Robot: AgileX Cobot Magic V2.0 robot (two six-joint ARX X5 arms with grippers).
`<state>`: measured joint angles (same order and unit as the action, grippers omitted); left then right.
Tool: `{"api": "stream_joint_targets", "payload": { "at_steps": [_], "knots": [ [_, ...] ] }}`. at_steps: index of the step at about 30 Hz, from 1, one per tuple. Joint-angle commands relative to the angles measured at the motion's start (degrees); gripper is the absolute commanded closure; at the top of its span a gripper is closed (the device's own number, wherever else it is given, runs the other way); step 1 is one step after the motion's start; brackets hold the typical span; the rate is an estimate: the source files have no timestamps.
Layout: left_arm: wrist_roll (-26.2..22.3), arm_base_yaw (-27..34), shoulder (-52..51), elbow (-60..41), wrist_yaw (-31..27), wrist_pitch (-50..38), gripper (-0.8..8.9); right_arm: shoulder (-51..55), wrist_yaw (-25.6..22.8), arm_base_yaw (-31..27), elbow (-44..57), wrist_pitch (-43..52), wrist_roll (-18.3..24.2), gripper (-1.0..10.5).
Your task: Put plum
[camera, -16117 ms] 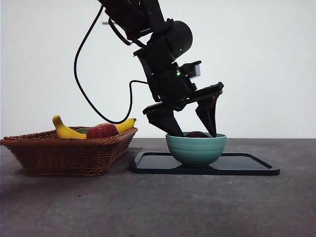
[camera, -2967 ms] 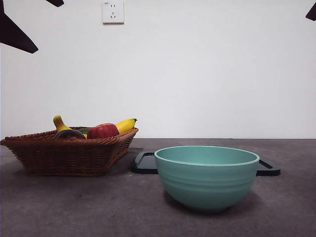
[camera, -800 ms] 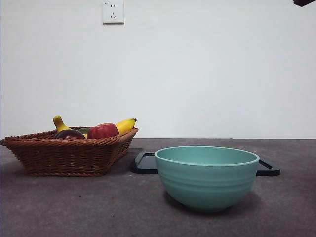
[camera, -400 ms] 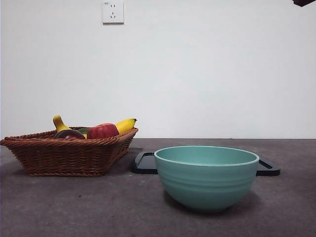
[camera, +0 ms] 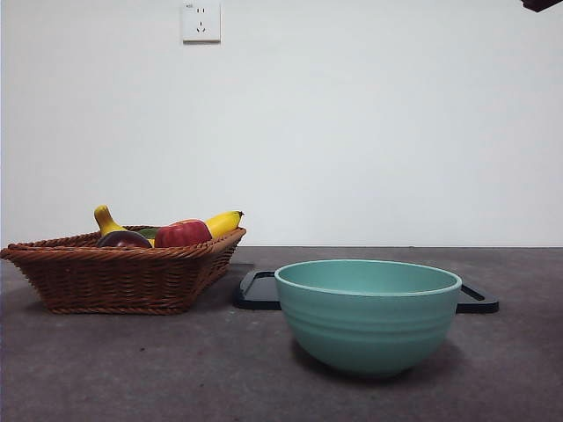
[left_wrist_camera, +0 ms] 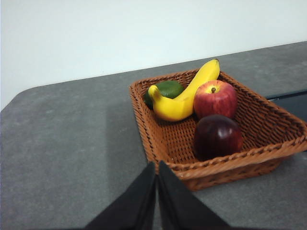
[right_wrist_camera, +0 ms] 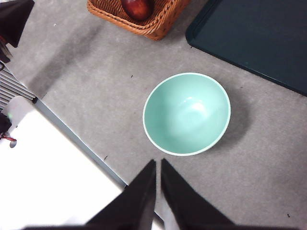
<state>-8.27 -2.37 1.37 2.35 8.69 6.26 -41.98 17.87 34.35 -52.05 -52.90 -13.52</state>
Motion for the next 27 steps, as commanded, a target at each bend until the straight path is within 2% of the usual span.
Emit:
{"api": "stream_joint_targets", "payload": {
  "at_steps": [1,10,27],
  "knots": [
    [0.1,0.2,-1.1,-1.1,-0.3,0.0,8.05,-0.2,0.0,0.4,-0.9,0.6,0.5,9.4],
    [0.5,0.2,-1.2,-1.7,-0.3,4.3,8.05,-0.2,-0.1,0.4,-0.9,0.6,0.5,9.4],
    [0.4,0.2,-1.2,-1.7,-0.3,4.1,8.05,-0.2,-0.1,0.4,-0.9,0.6,0.5,9.4]
  ]
}}
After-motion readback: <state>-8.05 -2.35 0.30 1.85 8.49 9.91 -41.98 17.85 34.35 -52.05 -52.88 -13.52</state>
